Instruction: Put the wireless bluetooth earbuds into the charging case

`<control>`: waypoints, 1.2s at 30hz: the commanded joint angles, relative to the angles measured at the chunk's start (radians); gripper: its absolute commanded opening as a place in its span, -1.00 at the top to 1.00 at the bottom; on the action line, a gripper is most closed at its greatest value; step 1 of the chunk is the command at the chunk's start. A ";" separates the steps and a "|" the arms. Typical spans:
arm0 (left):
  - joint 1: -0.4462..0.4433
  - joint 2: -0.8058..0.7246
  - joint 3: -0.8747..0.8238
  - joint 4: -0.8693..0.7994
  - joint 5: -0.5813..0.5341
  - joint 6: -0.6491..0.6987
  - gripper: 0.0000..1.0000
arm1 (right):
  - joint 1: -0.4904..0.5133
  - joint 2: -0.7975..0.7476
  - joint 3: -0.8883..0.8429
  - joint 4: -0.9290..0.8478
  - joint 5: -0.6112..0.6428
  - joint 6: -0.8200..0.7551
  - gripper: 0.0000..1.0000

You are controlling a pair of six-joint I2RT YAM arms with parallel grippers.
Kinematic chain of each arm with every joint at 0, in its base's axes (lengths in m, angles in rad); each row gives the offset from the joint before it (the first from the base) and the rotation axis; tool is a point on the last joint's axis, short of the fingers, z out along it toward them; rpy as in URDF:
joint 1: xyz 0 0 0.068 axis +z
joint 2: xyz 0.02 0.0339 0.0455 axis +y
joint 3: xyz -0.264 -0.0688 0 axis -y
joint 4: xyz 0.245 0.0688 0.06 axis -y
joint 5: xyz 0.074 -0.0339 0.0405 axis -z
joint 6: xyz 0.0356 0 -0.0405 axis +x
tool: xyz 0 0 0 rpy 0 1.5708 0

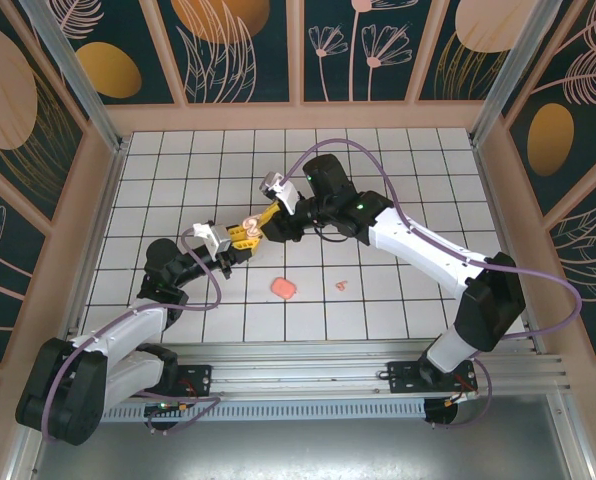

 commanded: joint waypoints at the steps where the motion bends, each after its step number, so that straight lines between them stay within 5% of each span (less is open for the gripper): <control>1: -0.006 -0.009 0.036 0.096 -0.012 0.033 0.92 | -0.011 -0.021 0.001 -0.040 0.000 0.032 0.36; 36: -0.009 0.025 0.056 0.078 -0.041 0.066 0.93 | -0.025 0.042 0.006 0.036 0.036 0.224 0.27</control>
